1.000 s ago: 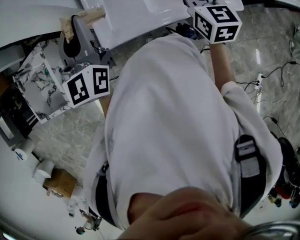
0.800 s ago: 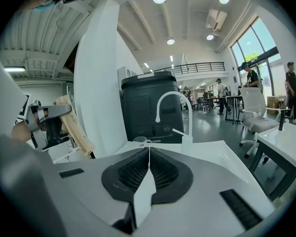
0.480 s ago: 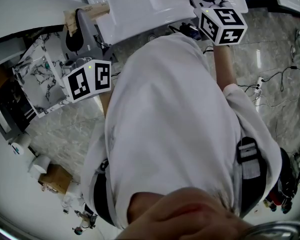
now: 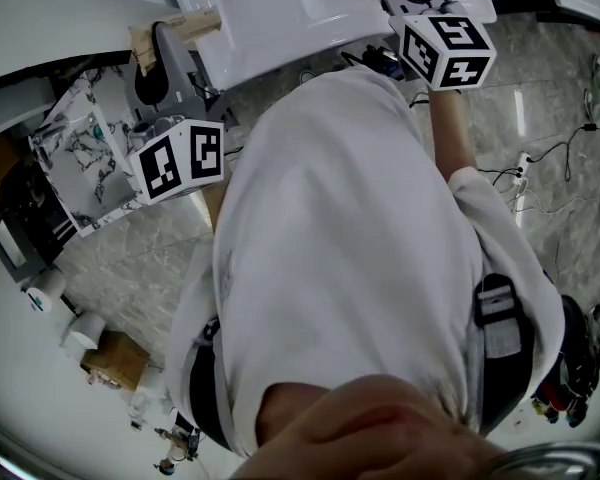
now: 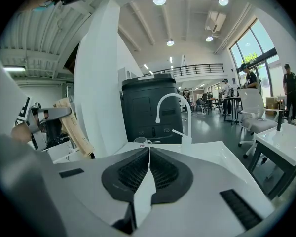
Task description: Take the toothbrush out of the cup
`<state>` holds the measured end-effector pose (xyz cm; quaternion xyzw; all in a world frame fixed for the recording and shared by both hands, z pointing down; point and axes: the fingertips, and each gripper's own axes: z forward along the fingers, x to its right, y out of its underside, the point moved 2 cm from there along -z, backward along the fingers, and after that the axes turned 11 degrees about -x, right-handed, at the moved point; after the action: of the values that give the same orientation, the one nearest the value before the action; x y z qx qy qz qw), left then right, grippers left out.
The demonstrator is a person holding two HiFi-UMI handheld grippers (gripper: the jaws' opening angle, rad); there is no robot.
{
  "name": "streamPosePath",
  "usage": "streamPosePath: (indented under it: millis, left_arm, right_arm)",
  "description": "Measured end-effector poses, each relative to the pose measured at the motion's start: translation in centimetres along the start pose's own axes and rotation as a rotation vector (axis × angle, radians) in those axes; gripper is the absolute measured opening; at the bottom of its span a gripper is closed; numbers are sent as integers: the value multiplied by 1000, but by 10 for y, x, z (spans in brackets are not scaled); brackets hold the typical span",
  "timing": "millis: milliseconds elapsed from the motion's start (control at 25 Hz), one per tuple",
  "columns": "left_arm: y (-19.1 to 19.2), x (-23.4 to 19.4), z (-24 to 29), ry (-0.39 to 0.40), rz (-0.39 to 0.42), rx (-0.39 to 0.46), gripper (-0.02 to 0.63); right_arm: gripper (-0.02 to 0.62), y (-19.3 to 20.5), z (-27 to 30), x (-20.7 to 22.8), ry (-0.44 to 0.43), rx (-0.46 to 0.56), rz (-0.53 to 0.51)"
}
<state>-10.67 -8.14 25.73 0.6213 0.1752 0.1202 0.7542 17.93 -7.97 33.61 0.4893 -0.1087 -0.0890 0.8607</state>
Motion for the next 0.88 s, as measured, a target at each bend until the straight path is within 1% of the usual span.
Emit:
streamPosePath:
  millis: [880]
  left_arm:
    - [3, -1, 7, 13, -21, -5, 43]
  right_arm:
    - [15, 4, 3, 1, 2, -15, 7]
